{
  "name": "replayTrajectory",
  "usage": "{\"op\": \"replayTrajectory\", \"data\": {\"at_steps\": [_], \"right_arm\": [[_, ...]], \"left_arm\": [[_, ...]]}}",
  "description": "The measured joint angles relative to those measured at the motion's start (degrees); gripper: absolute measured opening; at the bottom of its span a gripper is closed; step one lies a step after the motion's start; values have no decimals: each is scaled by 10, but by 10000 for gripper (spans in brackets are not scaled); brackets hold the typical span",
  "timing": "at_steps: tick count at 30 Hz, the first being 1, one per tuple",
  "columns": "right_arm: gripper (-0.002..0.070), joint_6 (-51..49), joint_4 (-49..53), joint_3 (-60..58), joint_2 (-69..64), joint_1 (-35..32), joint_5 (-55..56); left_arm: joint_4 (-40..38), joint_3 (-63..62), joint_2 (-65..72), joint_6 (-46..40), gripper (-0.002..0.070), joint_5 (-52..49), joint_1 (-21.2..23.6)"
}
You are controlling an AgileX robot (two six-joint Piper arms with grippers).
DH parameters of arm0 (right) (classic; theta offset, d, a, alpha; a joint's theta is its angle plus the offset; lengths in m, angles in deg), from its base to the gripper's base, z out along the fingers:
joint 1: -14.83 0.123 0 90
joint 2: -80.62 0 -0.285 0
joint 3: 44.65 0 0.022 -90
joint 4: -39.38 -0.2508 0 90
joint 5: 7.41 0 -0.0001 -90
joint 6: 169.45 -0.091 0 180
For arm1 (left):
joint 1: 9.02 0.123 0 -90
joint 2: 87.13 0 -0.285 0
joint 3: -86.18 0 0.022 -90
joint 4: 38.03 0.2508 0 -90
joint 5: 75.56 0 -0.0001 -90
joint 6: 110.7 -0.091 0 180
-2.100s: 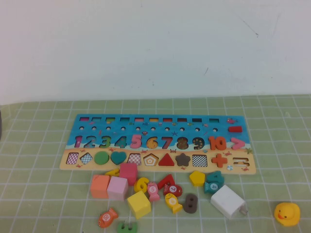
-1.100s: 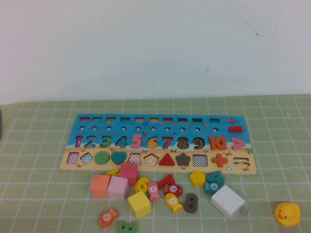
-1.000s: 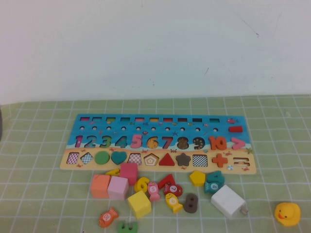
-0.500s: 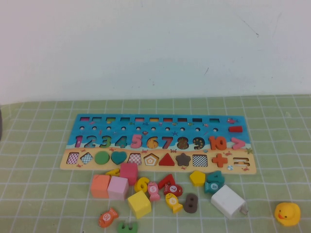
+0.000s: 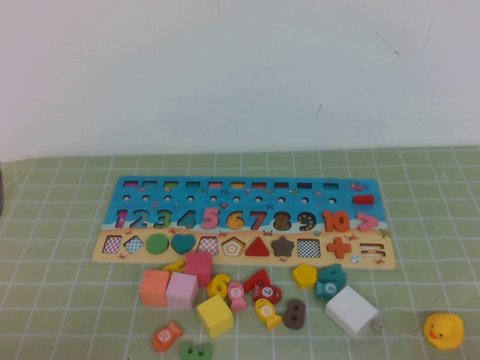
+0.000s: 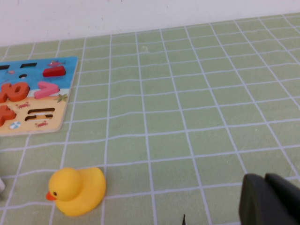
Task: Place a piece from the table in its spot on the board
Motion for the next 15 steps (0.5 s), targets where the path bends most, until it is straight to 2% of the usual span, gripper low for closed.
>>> {"op": "replayTrajectory", "data": {"at_steps": [3, 6, 11, 15], "right_arm": [[-1, 0, 0, 0, 0, 0, 0], [-1, 0, 0, 0, 0, 0, 0], [-1, 0, 0, 0, 0, 0, 0], [-1, 0, 0, 0, 0, 0, 0]], "left_arm": [[-16, 0, 0, 0, -1, 0, 0], [-1, -15, 0, -42, -1, -26, 0], [30, -159, 18, -233, -1, -151, -25], [52, -298, 107, -347, -1, -301, -40]]}}
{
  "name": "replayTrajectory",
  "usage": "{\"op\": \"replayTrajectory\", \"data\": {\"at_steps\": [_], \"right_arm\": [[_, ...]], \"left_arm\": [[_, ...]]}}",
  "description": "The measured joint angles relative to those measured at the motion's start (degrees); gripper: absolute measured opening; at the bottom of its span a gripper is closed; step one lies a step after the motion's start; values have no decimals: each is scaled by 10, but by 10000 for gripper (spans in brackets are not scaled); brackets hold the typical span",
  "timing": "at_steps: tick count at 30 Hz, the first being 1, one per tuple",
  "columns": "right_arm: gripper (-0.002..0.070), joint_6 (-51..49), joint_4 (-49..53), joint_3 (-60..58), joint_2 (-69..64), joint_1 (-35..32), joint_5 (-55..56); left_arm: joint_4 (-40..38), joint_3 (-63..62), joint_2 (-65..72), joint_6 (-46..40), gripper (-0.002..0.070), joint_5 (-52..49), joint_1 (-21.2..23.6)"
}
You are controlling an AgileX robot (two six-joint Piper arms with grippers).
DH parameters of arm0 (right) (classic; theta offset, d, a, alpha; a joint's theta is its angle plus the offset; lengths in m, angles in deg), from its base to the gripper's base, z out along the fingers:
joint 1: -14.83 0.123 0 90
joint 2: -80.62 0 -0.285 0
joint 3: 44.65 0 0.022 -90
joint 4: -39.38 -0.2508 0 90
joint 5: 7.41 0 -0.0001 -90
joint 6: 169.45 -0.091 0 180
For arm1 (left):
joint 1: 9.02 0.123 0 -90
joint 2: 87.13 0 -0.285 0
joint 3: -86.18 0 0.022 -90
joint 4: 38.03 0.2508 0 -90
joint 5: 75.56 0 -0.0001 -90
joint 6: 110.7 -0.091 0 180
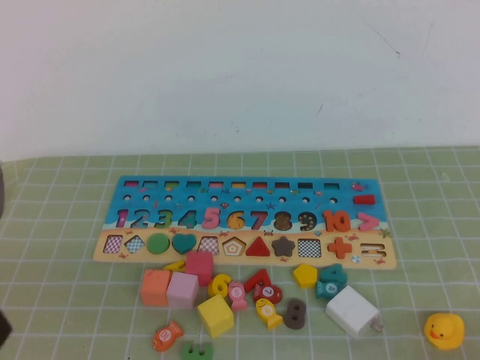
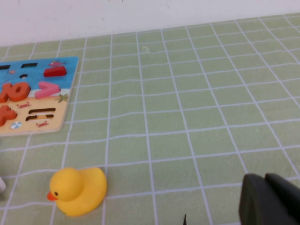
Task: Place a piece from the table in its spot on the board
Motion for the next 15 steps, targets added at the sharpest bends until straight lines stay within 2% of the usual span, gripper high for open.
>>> {"op": "replayTrajectory", "data": {"at_steps": [4, 7, 12, 15], "right_arm": [[-1, 0, 0, 0, 0, 0, 0], [-1, 0, 0, 0, 0, 0, 0], [-1, 0, 0, 0, 0, 0, 0], [-1, 0, 0, 0, 0, 0, 0]], "left_arm": [[11, -115, 116, -104, -1, -142, -3], [15, -181, 205, -179, -1, -207, -4], [57, -230, 328, -246, -1, -224, -17], [94, -241, 405, -250, -1, -224, -52]]}}
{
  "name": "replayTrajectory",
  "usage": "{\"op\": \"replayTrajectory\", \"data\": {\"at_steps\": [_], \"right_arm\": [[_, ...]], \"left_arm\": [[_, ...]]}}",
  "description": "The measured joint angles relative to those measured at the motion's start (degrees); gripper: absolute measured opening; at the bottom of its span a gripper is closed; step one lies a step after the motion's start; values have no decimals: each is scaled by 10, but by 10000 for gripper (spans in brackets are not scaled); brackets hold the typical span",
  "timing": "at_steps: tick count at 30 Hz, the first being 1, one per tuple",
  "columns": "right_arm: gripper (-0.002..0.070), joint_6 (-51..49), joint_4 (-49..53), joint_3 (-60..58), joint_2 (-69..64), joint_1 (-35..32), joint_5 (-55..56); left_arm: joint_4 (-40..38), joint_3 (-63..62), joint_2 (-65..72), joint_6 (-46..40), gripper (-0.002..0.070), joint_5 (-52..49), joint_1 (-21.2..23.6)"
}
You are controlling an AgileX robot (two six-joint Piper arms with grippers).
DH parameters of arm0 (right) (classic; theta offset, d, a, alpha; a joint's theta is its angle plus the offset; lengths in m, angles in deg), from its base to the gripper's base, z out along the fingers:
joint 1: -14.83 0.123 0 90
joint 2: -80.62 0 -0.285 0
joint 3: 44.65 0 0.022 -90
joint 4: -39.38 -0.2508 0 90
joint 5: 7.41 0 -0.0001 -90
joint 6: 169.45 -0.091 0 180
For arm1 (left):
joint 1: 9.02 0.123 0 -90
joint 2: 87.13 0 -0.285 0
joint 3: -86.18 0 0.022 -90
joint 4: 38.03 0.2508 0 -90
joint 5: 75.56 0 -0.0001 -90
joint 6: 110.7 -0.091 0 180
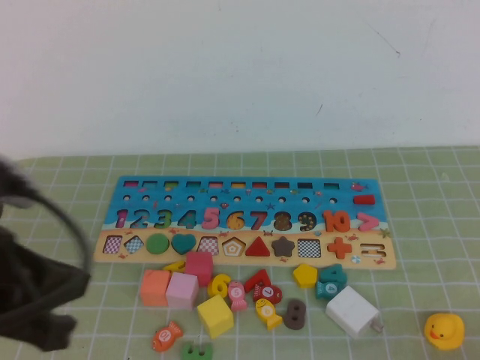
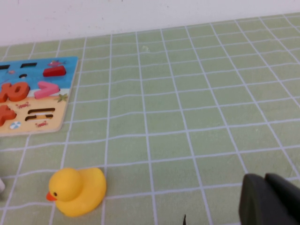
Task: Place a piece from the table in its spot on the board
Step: Pick up the "number 6"
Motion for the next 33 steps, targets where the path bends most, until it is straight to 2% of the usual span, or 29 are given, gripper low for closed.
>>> {"op": "replayTrajectory", "data": {"at_steps": [4, 11, 17, 22, 33], "right_arm": [[-1, 0, 0, 0, 0, 0, 0], [-1, 0, 0, 0, 0, 0, 0], [-1, 0, 0, 0, 0, 0, 0], [-1, 0, 0, 0, 0, 0, 0], [-1, 0, 0, 0, 0, 0, -1]], "left_arm": [[46, -22, 88, 18, -1, 1, -69], [179, -87, 228, 124, -1, 2, -209], [235, -160, 331, 174, -1, 2, -285], [238, -225, 415, 201, -1, 4, -309], [272, -310, 560, 222, -1, 9, -313]]}}
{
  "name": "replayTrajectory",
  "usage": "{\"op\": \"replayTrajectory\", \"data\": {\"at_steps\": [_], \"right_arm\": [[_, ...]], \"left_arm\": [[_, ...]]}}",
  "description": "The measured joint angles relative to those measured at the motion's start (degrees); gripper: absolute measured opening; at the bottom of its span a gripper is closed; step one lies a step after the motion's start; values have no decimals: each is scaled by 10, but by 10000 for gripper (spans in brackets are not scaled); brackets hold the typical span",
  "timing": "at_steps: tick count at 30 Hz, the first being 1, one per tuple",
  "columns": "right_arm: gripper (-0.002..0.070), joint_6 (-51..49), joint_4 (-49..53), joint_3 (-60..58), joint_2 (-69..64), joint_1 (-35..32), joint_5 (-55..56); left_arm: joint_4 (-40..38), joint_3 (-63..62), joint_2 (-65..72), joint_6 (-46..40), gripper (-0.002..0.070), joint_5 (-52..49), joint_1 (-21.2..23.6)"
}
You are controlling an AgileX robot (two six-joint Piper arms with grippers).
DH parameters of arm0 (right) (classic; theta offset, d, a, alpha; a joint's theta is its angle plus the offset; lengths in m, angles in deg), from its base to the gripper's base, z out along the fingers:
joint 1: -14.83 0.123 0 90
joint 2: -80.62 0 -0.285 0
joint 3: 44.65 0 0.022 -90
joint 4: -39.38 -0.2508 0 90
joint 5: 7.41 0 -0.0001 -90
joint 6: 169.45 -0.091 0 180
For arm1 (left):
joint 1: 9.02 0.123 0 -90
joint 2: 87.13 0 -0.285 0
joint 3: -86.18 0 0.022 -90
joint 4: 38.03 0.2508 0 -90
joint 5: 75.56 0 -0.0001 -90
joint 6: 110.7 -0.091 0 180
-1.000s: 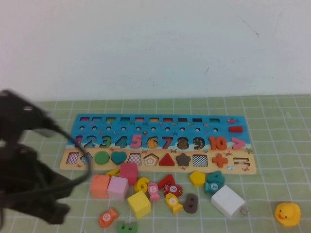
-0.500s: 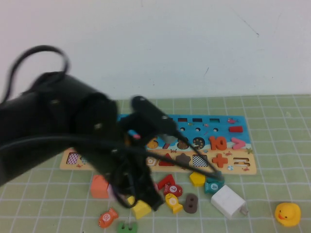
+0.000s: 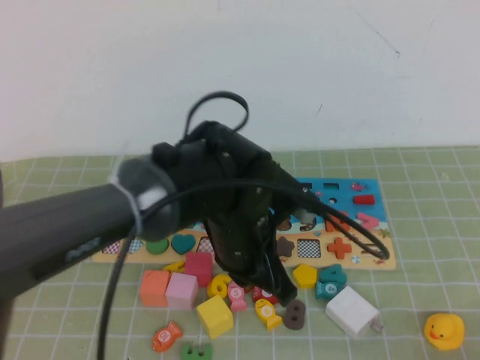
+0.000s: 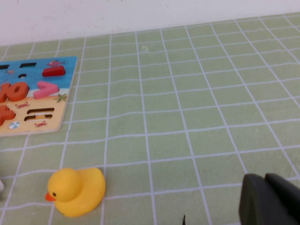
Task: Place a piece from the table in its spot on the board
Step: Pick up the "number 6"
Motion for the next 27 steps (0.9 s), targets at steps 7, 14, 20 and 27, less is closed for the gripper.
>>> {"op": "replayTrajectory", "data": {"at_steps": [7, 14, 20, 27], "right_arm": [[-1, 0, 1, 0, 0, 0, 0], [-1, 0, 1, 0, 0, 0, 0], [-1, 0, 1, 0, 0, 0, 0], [-1, 0, 1, 0, 0, 0, 0]], "left_arm": [[82, -2, 57, 96, -1, 1, 5], [82, -2, 75, 119, -1, 32, 33], [62, -3, 77, 120, -1, 41, 65], [29, -4, 77, 76, -1, 40, 79]]}}
